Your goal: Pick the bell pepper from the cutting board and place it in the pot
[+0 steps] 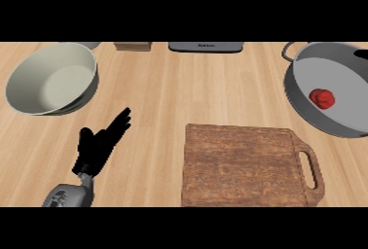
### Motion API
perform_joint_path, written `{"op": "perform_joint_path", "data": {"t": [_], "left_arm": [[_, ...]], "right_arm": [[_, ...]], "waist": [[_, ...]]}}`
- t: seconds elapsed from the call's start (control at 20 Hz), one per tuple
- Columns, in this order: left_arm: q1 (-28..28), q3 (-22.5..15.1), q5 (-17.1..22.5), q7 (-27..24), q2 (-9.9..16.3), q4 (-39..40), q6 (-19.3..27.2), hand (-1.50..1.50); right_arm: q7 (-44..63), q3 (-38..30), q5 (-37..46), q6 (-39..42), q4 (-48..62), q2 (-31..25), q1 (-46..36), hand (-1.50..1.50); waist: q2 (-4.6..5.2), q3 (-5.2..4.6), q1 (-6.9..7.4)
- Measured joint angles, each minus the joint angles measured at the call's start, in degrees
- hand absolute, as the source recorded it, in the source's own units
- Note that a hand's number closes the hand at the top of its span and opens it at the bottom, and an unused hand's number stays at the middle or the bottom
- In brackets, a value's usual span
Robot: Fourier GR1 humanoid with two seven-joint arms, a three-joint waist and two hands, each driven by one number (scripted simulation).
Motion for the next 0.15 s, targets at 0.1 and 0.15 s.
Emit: {"op": "perform_joint_path", "data": {"t": [0.1, 0.15], "left_arm": [[0.8, 0.3, 0.4, 0.1, 0.5, -0.7, -0.5, 0.00], [1.5, 0.5, 0.6, 0.2, 0.8, -1.4, -0.8, 0.00]], "right_arm": [[-2.1, -2.5, -2.2, 0.7, 0.0, -1.9, 0.8, -1.50], [-3.5, -3.9, -3.5, 1.1, 0.0, -2.5, 1.7, -1.50]], "waist": [[-0.09, -0.03, -0.10], [-0.18, -0.05, -0.19]]}}
